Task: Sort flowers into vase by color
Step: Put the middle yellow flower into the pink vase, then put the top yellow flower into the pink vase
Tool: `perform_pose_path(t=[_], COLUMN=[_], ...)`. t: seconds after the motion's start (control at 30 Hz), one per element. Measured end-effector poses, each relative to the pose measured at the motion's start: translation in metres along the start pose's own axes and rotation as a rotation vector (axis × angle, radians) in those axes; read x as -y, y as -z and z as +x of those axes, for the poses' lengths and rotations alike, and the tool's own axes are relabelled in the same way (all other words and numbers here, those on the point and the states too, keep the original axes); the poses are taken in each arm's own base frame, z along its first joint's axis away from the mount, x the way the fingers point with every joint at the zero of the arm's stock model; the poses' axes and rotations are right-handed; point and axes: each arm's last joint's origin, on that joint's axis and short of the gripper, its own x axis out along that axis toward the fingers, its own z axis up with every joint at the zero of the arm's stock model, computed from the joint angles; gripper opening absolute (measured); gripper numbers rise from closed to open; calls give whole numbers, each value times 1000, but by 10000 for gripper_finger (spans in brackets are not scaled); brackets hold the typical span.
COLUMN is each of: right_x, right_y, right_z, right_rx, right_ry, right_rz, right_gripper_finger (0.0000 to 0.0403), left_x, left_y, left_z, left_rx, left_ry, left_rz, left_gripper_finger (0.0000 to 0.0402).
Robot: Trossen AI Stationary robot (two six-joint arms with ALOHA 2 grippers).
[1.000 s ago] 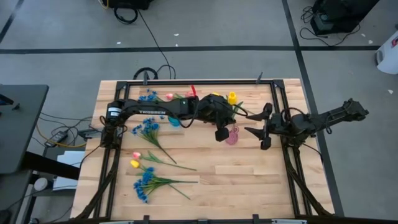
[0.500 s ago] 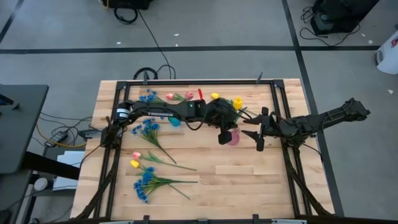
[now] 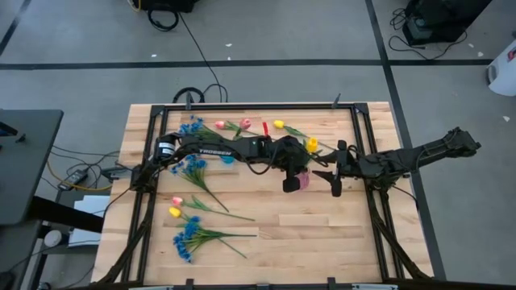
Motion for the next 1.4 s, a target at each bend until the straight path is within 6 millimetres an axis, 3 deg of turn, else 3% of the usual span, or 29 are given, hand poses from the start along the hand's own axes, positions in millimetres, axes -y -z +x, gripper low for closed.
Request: perform_pose_path(t=[0.13,0.5,0.87,1.2,1.4], right_x=[1,1,5,4,4], right_y=[0,-1,-8,-11,-12], right_z=[0,-1,-12,-13,-13], right_rx=[-1,12,81,109,120], right_ry=[5,1,-17,-25,-28], right_rz=[0,6,14,24,27], right_gripper_finger=[235,235,235,235,235], left_x=[0,1,19,15,19], left_y=[-1,-1,-12,-4,-5], left_z=[0,-2,-38,-33,-40], left_rx=[5,-5,-65,-107,-158], left_ry=[-1,-1,-123,-137,-94], left_rz=[-1,25,135,84,333], left_gripper_finger=[33,148,152,152,152])
